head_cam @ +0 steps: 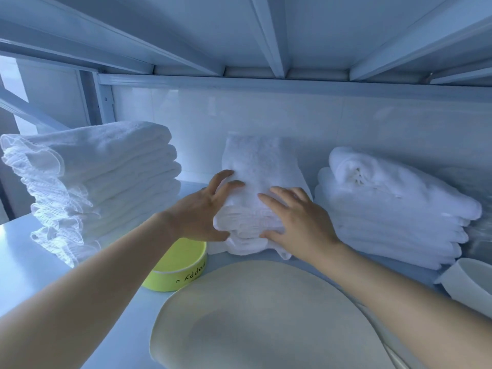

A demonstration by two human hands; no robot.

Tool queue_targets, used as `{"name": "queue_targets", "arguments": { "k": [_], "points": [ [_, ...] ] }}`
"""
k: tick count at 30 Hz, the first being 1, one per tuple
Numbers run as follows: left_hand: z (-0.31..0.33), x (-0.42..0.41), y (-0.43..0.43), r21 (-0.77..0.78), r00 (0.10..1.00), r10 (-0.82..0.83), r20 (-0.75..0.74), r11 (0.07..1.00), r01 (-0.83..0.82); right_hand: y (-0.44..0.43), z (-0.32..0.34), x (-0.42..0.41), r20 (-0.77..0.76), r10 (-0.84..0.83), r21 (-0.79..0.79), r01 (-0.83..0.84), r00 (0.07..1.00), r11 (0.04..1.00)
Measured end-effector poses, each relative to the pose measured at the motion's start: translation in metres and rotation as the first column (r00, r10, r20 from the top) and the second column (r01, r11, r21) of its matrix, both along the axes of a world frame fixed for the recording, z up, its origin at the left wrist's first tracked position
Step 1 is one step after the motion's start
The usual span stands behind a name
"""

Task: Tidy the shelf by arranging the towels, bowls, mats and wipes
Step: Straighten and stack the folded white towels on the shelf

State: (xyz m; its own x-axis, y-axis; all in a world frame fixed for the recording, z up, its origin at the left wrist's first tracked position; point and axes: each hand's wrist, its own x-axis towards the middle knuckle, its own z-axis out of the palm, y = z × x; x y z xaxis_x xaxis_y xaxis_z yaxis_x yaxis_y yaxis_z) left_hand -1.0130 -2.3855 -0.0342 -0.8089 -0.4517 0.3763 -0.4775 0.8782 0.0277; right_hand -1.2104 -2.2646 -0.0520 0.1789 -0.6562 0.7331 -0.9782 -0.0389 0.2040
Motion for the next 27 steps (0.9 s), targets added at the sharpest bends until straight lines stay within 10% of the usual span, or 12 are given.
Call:
{"name": "queue_targets", "arguments": {
  "k": [9,15,21,27],
  "points": [
    [0.0,-0.001,-0.006,0.087,0.974,-0.054,-0.221,0.993,0.074,-0.014,0.023,0.004,-0.043,-0.084,0.29,0.093,0.995,0.952],
    [0.008,0.003,-0.022,0.167,0.948,-0.023,-0.316,0.983,0.079,-0.009,0.041,0.004,0.06,0.056,0.074,-0.06,0.997,0.995],
    [0.012,0.001,-0.046,0.168,0.962,0.111,-0.249,0.983,-0.07,-0.03,0.041,0.021,0.009,-0.038,0.415,0.031,0.999,0.909],
    [0.006,0.008,-0.05,0.177,0.983,0.003,-0.181,0.984,0.029,-0.04,0.035,0.025,-0.119,-0.142,0.437,0.181,0.983,0.881]
  ]
}}
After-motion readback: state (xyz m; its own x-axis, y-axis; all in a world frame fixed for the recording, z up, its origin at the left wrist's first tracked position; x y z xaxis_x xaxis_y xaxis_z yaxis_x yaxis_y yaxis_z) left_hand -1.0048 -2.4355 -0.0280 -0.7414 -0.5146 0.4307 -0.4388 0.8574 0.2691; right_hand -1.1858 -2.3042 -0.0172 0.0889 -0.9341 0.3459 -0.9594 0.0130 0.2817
